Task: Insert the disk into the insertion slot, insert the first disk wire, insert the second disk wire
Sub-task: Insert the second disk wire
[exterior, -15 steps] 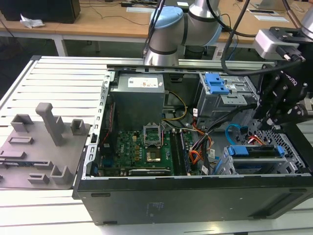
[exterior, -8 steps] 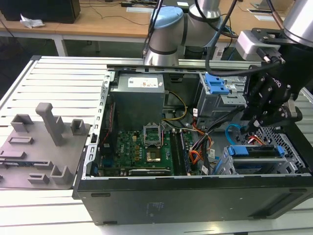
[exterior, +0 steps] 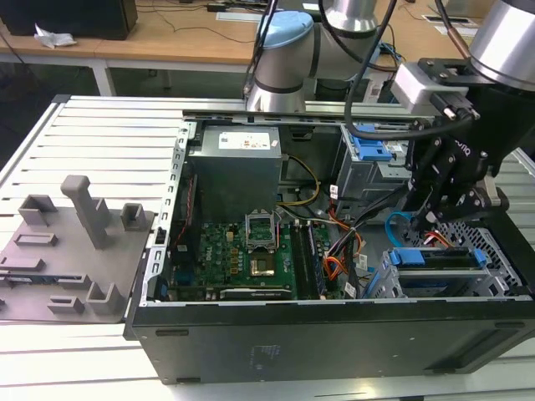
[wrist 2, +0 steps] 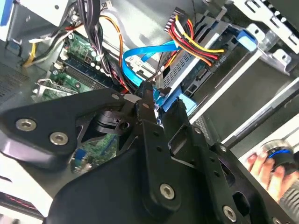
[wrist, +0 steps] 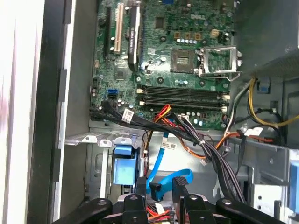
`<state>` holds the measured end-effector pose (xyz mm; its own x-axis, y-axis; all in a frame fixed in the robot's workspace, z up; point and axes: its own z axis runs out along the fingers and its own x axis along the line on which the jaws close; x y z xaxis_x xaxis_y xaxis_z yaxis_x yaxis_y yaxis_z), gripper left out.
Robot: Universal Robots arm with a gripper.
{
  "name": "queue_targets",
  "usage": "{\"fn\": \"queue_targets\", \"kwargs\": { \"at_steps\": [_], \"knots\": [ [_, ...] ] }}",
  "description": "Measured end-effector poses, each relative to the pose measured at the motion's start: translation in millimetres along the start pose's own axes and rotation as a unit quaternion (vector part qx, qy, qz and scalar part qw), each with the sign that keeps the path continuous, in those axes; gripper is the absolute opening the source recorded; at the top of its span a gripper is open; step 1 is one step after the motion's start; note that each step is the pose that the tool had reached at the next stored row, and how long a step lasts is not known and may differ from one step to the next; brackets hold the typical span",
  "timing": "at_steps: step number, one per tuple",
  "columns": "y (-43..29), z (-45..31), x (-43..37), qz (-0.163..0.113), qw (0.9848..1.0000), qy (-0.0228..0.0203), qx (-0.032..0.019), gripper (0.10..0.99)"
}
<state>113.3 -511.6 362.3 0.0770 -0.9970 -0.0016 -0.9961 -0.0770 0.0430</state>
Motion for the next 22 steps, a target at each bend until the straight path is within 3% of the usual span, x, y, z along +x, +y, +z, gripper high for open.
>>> {"fn": "queue_targets", "kwargs": {
  "at_steps": [3, 4, 5, 6, 9, 10, 11, 13, 19, 22],
  "knots": [
    [-0.1, 2.9, 0.0, -0.038, 0.9993, 0.0026, -0.0002, 0.361],
    [0.2, 3.5, 0.0, -0.046, 0.9989, 0.0125, -0.0013, 0.361],
    [0.2, 3.7, 0.0, -0.047, 0.9987, 0.018, -0.002, 0.361],
    [0.1, 4.3, 0.0, -0.047, 0.9987, 0.0205, -0.0023, 0.361],
    [0.1, 4.7, 0.0, -0.047, 0.9987, 0.0208, -0.0023, 0.361],
    [0.2, 4.7, 0.0, -0.047, 0.9987, 0.0208, -0.0023, 0.282],
    [0.1, 4.8, 0.0, -0.047, 0.9987, 0.0208, -0.0023, 0.282],
    [0.2, 4.9, 0.0, -0.047, 0.9987, 0.0207, -0.0023, 0.165],
    [0.1, 5.1, 0.1, -0.047, 0.9987, 0.0207, -0.0023, 0.161],
    [0.8, 5.1, 8.8, -0.047, 0.9987, 0.0207, -0.0023, 0.161]
  ]
}}
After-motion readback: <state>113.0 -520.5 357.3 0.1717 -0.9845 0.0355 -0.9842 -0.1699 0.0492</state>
